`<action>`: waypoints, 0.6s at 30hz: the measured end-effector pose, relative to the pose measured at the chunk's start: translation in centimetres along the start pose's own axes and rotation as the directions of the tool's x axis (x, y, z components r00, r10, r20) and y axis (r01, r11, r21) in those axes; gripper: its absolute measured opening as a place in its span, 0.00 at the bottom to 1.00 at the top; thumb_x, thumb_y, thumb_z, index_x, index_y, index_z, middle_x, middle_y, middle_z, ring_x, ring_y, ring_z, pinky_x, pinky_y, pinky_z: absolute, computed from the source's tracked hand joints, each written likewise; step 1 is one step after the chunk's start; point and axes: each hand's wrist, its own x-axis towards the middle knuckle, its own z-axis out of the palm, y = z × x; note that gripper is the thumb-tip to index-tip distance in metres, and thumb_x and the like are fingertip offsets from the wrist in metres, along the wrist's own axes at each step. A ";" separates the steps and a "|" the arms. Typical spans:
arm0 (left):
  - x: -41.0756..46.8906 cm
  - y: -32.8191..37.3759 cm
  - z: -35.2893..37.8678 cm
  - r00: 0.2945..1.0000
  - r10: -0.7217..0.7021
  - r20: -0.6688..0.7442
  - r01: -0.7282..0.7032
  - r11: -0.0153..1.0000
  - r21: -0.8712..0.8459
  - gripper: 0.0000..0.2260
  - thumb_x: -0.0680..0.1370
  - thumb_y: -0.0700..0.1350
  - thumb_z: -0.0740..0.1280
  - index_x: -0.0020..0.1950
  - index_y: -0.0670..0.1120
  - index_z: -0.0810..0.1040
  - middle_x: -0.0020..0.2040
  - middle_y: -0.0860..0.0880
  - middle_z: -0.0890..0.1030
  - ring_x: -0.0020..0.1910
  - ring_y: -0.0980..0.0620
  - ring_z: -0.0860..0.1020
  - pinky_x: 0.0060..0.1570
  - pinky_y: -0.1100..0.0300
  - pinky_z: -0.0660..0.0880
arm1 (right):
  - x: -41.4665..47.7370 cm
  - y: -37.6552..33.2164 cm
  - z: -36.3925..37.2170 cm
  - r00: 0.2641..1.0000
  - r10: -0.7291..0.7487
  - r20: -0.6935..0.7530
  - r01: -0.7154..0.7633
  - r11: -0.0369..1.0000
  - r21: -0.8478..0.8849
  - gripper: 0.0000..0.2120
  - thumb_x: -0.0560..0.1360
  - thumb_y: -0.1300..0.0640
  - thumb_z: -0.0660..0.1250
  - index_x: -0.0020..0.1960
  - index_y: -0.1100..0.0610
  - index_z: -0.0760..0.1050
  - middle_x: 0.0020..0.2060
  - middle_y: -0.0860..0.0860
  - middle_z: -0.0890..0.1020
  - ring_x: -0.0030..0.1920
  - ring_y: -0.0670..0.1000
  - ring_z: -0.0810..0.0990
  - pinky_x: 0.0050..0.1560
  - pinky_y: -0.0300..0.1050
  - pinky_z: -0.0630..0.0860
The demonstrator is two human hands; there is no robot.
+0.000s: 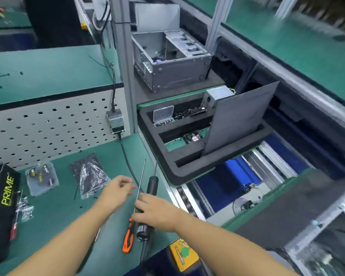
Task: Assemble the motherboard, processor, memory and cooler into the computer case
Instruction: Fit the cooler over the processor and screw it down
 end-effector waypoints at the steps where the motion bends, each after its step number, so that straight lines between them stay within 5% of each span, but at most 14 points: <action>1: -0.1 1.3 0.2 0.999 0.029 0.031 -0.029 1.000 0.008 0.06 0.81 0.37 0.62 0.55 0.40 0.77 0.52 0.43 0.83 0.44 0.48 0.80 0.37 0.61 0.70 | -0.6 -0.3 -1.4 0.999 0.026 -0.019 -0.024 0.998 0.057 0.23 0.63 0.69 0.77 0.57 0.64 0.78 0.47 0.62 0.76 0.50 0.62 0.74 0.64 0.56 0.66; 10: -4.1 11.5 1.9 0.882 0.287 0.375 -0.323 0.946 0.037 0.07 0.82 0.43 0.62 0.52 0.45 0.80 0.48 0.50 0.85 0.47 0.49 0.84 0.54 0.48 0.76 | -5.3 -5.5 -13.9 0.939 0.269 -0.214 -0.173 0.908 0.381 0.16 0.63 0.74 0.75 0.49 0.70 0.75 0.42 0.64 0.75 0.40 0.61 0.71 0.42 0.58 0.70; 15: -6.8 15.8 3.8 0.805 0.469 0.362 -0.482 0.874 -0.062 0.07 0.81 0.38 0.62 0.51 0.43 0.80 0.46 0.48 0.86 0.47 0.48 0.84 0.43 0.59 0.79 | -9.2 -7.2 -18.9 0.783 0.544 -0.301 -0.356 0.788 0.502 0.21 0.67 0.69 0.75 0.54 0.64 0.69 0.41 0.58 0.76 0.38 0.54 0.68 0.39 0.49 0.66; 18: -8.7 18.1 5.2 0.734 0.577 0.357 -0.582 0.806 -0.106 0.06 0.80 0.37 0.64 0.49 0.44 0.81 0.44 0.48 0.86 0.38 0.56 0.82 0.37 0.66 0.76 | -13.0 -7.8 -21.4 0.704 0.596 -0.387 -0.381 0.776 0.502 0.23 0.66 0.72 0.74 0.55 0.67 0.66 0.44 0.54 0.71 0.39 0.48 0.65 0.41 0.44 0.64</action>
